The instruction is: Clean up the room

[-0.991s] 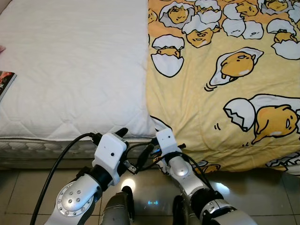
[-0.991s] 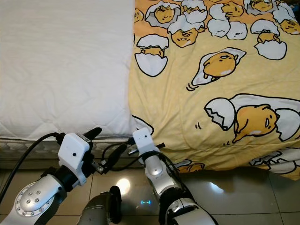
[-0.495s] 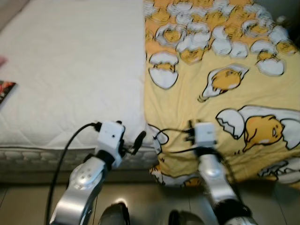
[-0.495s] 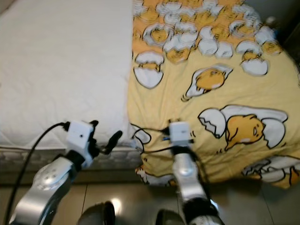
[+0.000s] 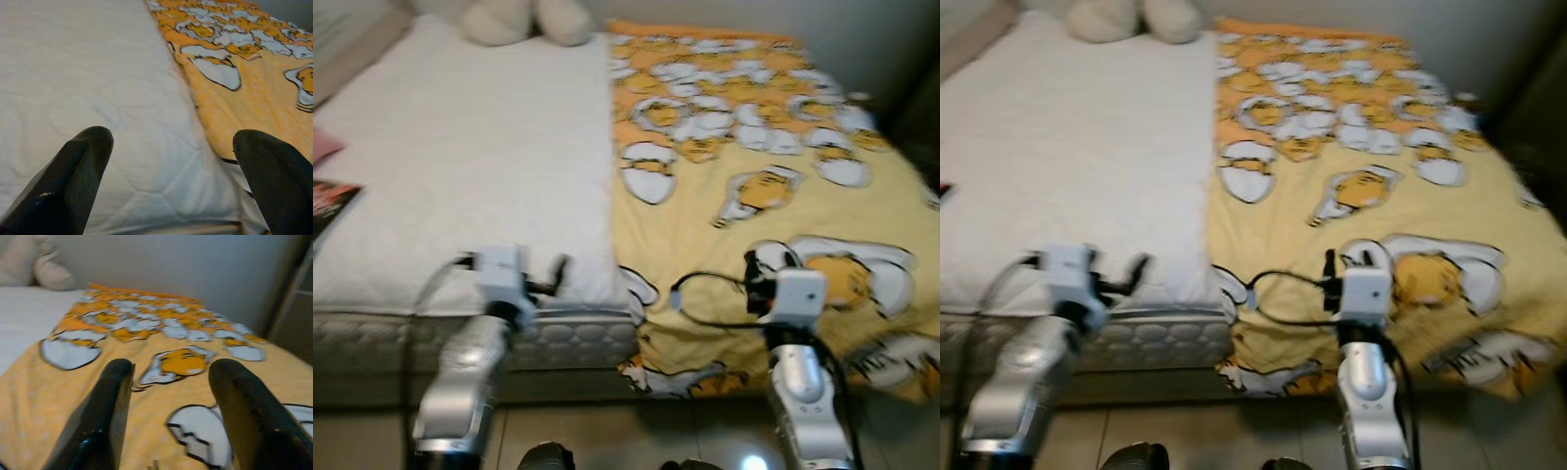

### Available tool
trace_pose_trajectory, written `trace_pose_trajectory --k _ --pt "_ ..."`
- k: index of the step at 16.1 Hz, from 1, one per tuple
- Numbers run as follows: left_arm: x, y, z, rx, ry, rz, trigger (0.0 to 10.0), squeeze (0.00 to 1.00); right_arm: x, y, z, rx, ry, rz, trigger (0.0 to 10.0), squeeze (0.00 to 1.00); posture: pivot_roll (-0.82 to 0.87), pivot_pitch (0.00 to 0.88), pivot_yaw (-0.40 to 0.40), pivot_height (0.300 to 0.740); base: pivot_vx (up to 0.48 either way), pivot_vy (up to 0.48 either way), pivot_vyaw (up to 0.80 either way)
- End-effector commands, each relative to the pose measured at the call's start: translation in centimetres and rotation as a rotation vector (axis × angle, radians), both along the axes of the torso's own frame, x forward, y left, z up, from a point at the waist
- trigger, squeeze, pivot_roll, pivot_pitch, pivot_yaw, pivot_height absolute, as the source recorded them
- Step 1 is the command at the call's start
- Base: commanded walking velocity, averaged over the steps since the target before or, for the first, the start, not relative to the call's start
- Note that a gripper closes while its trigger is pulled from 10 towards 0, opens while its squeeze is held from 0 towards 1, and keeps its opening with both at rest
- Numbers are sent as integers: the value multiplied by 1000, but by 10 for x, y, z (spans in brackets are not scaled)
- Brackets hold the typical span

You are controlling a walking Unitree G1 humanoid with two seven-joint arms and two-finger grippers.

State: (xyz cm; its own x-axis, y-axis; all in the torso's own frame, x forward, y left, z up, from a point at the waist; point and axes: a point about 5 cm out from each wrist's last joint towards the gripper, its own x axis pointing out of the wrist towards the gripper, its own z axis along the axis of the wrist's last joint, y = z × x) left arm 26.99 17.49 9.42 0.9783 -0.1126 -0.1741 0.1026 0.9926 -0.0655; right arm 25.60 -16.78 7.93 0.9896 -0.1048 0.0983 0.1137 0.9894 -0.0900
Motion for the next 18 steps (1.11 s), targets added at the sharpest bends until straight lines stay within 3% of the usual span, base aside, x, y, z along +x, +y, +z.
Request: trace_pose_trajectory --k 1,3,4,6,8,9,10,13,18 --pt "2 -9 -2 -4 -1 -16 10000 0 2 2 5 6 -10 22 10000 1000 39 0 -29 740 0 0 0" --pt "3 -16 -3 7 -5 -32 10000 0 3 -1 3 31 11 5 10000 1000 29 0 -26 740 0 0 0" --pt "2 -17 -1 26 -22 -37 10000 0 2 -6 -1 93 37 -54 10000 1000 26 0 -24 740 0 0 0" --pt "-5 -4 -5 84 -30 70 10000 0 -7 -7 -8 154 83 -85 10000 1000 12 0 -19 740 0 0 0" --pt "-10 -5 -10 85 -5 75 10000 0 -10 -6 -12 166 115 -67 10000 1000 9 0 -5 740 0 0 0" --pt "-7 -13 -8 99 -25 19 10000 0 -4 -3 -15 147 152 -58 10000 675 17 0 6 740 0 0 0" --pt "-1 -17 -2 105 -56 -10 10000 0 1 0 -14 127 155 -47 10000 0 20 0 7 740 0 0 0" --pt "2 -21 4 121 -96 -40 10000 0 4 5 -12 122 158 -30 10000 0 20 0 2 740 0 0 0" --pt "5 -32 6 76 -119 -76 10000 0 7 8 -5 91 136 -1 10000 0 -3 0 3 740 328 -346 0"
